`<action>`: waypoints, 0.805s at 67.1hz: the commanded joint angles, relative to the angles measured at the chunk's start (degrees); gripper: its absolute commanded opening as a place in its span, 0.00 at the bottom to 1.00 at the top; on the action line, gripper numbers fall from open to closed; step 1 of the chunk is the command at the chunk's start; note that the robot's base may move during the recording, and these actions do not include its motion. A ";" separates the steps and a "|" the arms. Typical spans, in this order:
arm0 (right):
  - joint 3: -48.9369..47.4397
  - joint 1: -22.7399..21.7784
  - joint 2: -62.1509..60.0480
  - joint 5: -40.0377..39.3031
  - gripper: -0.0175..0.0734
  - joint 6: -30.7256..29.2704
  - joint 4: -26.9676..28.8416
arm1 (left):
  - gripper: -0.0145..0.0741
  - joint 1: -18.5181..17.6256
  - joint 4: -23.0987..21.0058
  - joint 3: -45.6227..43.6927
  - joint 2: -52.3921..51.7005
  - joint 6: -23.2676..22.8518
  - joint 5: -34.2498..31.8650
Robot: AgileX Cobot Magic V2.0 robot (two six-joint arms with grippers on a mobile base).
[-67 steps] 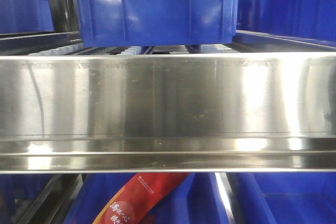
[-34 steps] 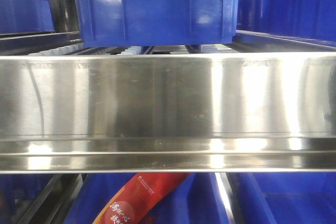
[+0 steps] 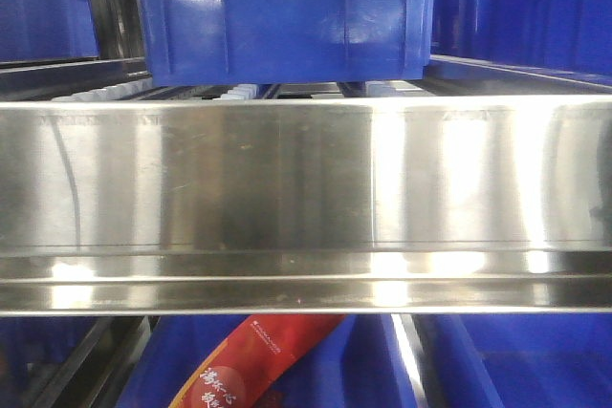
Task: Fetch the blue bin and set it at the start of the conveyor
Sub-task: 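Pull the held teal bin back away from the shelf with both grippers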
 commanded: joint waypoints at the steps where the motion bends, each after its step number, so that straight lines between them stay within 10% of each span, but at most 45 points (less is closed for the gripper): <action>1: -0.39 -0.45 -0.54 -2.23 0.03 -1.46 -2.51 | 0.04 0.00 0.84 -0.43 -0.66 0.70 -1.73; 54: -0.39 -0.45 -0.03 -8.02 0.03 -1.46 -2.51 | 0.04 0.00 0.84 -0.43 1.02 0.70 -8.31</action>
